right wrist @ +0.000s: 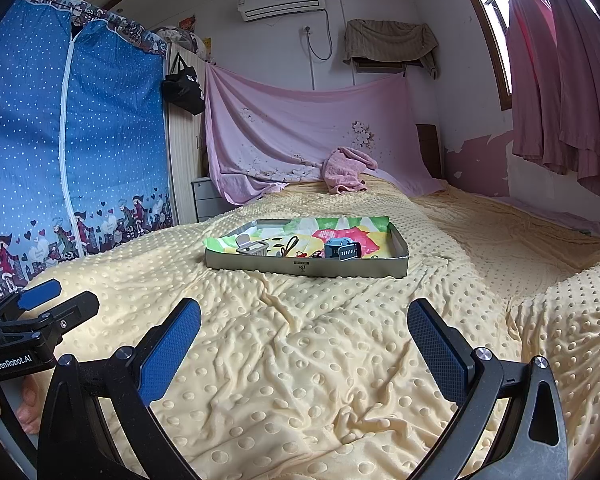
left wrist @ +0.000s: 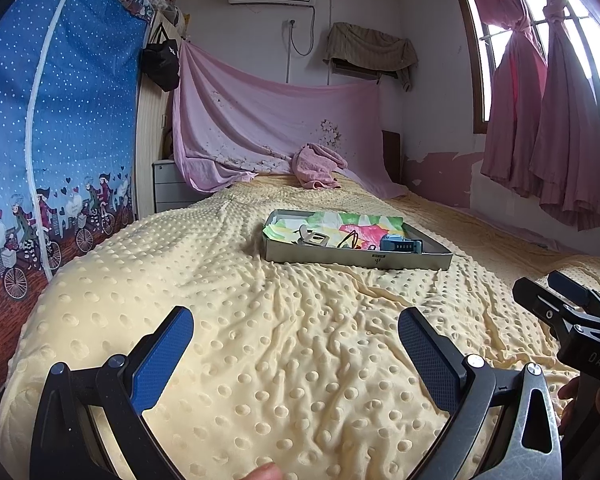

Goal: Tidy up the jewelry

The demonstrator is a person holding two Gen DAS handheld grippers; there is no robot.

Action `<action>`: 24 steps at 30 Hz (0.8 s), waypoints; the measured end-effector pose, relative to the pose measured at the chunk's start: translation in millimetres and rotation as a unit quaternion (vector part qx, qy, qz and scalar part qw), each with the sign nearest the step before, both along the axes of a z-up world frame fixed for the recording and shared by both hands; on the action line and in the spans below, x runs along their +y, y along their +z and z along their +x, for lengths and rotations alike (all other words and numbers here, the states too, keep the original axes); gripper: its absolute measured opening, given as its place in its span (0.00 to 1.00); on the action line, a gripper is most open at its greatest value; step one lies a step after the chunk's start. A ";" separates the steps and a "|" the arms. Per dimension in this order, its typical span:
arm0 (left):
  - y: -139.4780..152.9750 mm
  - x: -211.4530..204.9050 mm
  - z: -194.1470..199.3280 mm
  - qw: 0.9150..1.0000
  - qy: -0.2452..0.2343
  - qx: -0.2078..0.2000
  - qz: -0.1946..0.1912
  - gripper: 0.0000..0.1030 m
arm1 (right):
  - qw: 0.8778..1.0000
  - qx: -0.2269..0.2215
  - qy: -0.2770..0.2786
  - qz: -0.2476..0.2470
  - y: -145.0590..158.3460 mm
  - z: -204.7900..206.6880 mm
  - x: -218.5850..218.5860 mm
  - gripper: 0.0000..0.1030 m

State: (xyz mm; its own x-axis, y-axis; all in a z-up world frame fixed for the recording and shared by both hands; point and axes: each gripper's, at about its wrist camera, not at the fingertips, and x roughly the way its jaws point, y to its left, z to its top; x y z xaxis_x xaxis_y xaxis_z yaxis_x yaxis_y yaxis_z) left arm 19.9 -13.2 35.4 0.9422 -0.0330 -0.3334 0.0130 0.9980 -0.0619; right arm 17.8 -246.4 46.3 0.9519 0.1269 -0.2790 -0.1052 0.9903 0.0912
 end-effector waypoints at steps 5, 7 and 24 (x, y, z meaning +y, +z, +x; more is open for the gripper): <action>-4.2 -0.2 4.0 1.000 0.003 0.014 -0.001 1.00 | 1.000 0.000 0.000 0.000 0.2 -0.1 -0.2 0.99; -5.0 -0.5 4.7 1.000 0.006 0.015 0.002 1.00 | 1.000 0.000 0.000 0.000 0.1 0.0 0.0 0.99; -6.1 -1.2 4.5 1.000 0.014 0.014 0.007 1.00 | 1.000 0.000 0.000 0.000 -0.1 0.1 0.8 0.99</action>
State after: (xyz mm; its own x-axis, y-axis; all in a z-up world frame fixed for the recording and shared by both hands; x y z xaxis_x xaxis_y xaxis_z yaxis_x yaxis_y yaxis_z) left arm 24.4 -14.4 29.3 0.9331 -0.0022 -0.3595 -0.0158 0.9988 -0.0469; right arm 17.9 -245.5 46.1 0.9519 0.1269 -0.2791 -0.1053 0.9903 0.0912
